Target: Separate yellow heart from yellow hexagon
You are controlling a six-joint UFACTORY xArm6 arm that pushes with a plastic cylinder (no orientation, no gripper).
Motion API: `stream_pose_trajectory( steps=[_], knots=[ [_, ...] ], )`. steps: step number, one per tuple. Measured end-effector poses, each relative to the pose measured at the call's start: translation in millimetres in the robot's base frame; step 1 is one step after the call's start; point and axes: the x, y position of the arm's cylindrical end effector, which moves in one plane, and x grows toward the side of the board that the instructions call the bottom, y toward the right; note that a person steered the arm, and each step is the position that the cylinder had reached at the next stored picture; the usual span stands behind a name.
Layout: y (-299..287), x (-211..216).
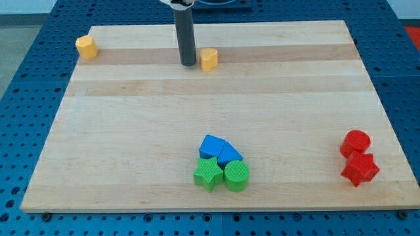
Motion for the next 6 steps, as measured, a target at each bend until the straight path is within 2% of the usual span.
stream_pose_trajectory(
  steps=[1, 2, 3, 4, 5, 6],
  knots=[
    [33, -3],
    [100, 20],
    [119, 31],
    [113, -12],
    [140, -26],
    [158, 11]
  ],
)
